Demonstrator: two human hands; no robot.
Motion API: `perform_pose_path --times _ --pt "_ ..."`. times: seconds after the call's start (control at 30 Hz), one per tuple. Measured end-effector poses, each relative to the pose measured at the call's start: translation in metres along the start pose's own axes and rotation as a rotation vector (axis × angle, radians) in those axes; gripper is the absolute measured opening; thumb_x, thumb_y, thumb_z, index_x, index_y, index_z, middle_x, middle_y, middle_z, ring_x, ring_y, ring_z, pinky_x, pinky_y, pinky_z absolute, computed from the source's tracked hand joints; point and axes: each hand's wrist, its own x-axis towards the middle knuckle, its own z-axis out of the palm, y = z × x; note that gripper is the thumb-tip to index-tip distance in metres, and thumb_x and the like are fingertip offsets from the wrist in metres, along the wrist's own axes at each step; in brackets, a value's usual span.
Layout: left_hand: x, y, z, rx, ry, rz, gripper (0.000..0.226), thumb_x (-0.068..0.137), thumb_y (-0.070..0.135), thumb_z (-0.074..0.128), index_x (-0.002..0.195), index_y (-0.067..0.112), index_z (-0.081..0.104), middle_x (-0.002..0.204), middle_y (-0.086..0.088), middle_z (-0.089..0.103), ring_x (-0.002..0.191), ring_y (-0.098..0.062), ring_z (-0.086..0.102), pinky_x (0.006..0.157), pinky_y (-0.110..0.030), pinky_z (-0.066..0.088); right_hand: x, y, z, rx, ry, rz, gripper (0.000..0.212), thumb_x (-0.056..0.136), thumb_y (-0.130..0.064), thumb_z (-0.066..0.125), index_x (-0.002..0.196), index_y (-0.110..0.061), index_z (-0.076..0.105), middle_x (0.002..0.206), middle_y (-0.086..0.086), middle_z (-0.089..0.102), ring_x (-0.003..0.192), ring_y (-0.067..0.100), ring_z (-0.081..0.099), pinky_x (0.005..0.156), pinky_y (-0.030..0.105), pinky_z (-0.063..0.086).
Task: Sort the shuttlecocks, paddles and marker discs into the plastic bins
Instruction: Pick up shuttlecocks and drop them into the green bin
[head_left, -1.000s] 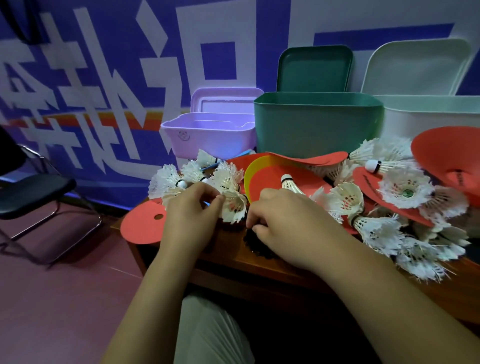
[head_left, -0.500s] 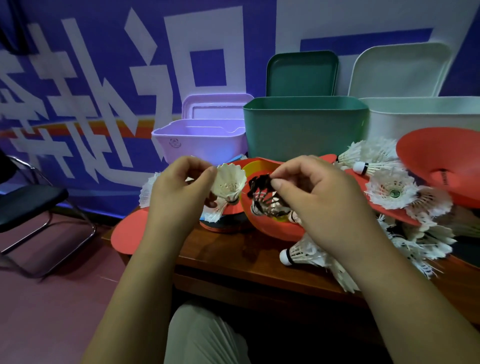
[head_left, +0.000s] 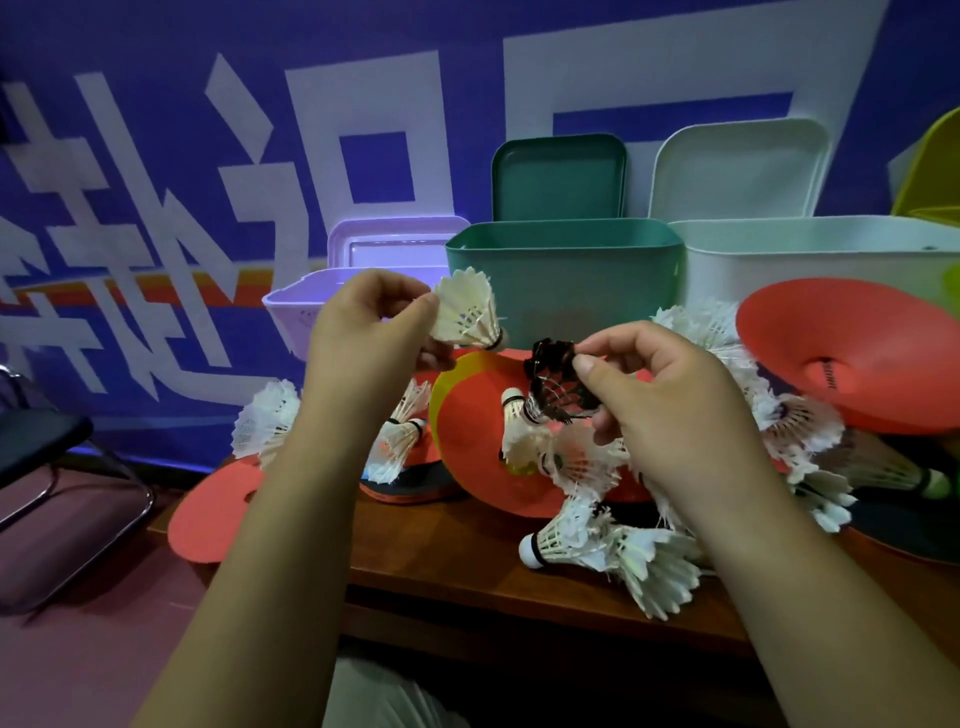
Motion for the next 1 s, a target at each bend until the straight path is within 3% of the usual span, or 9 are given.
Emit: perform_pose_path --times 0.2,0.3,0.43,0.6,0.7,0.77,0.83,0.93,1.0 --pt "0.058 0.019 0.062 -0.141 -0.184 -0.155 0.015 0.098 -0.002 0.054 0.11 -0.006 0.063 0.058 -0.008 0.064 0.051 -0.022 0.068 0.064 -0.04 0.065 0.027 0.002 -0.022 0.098 0.051 0.1 0.011 0.101 -0.016 0.07 0.099 -0.026 0.074 0.071 0.004 0.068 0.057 0.013 0.067 0.05 0.023 0.053" --pt "0.09 0.027 0.088 -0.055 -0.186 -0.124 0.012 0.095 -0.003 0.052 0.097 0.0 0.063 0.075 -0.019 0.066 0.053 -0.022 0.067 0.066 -0.045 0.066 0.043 0.005 -0.033 0.085 0.076 0.105 0.013 0.101 -0.016 0.069 0.1 -0.027 0.074 0.068 0.0 0.068 0.06 0.017 0.067 0.065 0.045 0.064" --pt "0.123 0.034 0.117 0.017 -0.129 -0.079 0.012 0.095 0.001 0.054 0.098 0.002 0.066 0.09 -0.021 0.073 0.059 -0.023 0.075 0.066 -0.045 0.066 0.06 0.003 -0.046 0.083 0.13 0.095 0.016 0.103 -0.011 0.064 0.101 -0.025 0.072 0.077 0.002 0.066 0.059 0.01 0.064 0.062 0.038 0.06" --pt "0.143 0.022 0.148 -0.042 -0.105 -0.12 0.02 0.091 -0.005 0.059 0.109 -0.001 0.067 0.096 -0.022 0.073 0.073 -0.03 0.079 0.071 -0.045 0.067 0.067 0.006 -0.061 0.077 0.161 0.125 0.015 0.104 -0.014 0.064 0.103 -0.027 0.073 0.063 -0.007 0.064 0.058 0.01 0.064 0.072 0.049 0.063" --pt "0.147 0.009 0.157 -0.039 -0.106 -0.142 0.033 0.085 -0.002 0.069 0.117 0.005 0.063 0.096 -0.016 0.073 0.08 -0.026 0.079 0.08 -0.04 0.066 0.068 0.011 -0.066 0.067 0.173 0.14 0.016 0.104 -0.014 0.064 0.103 -0.028 0.073 0.065 -0.004 0.066 0.058 0.011 0.064 0.073 0.049 0.064" --pt "0.148 0.002 0.159 0.02 -0.112 -0.132 0.031 0.071 0.01 0.075 0.1 0.015 0.066 0.099 -0.011 0.07 0.091 -0.03 0.078 0.088 -0.045 0.063 0.07 0.013 -0.067 0.077 0.183 0.151 0.016 0.103 -0.013 0.064 0.103 -0.026 0.073 0.066 -0.001 0.066 0.056 0.01 0.063 0.073 0.05 0.064" --pt "0.143 0.002 0.159 0.161 -0.145 -0.081 0.022 0.073 0.014 0.08 0.083 0.022 0.062 0.095 -0.007 0.069 0.09 -0.031 0.075 0.089 -0.044 0.062 0.073 0.014 -0.067 0.085 0.18 0.161 0.015 0.104 -0.012 0.063 0.105 -0.023 0.073 0.063 -0.004 0.064 0.054 0.009 0.062 0.074 0.053 0.064" --pt "0.133 0.009 0.156 0.376 -0.211 0.033 0.008 0.088 0.014 0.07 0.082 0.017 0.066 0.082 -0.008 0.067 0.071 -0.026 0.057 0.069 -0.035 0.056 0.077 0.013 -0.064 0.099 0.165 0.16 0.015 0.104 -0.011 0.063 0.106 -0.022 0.072 0.057 -0.009 0.062 0.054 0.007 0.063 0.075 0.054 0.065" --pt "0.128 0.015 0.153 0.423 -0.268 0.068 0.009 0.089 0.016 0.064 0.085 0.016 0.072 0.085 -0.013 0.074 0.072 -0.031 0.063 0.072 -0.038 0.06 0.079 0.012 -0.061 0.118 0.155 0.159 0.015 0.104 -0.01 0.062 0.107 -0.021 0.071 0.057 -0.011 0.062 0.057 0.007 0.063 0.076 0.055 0.065"
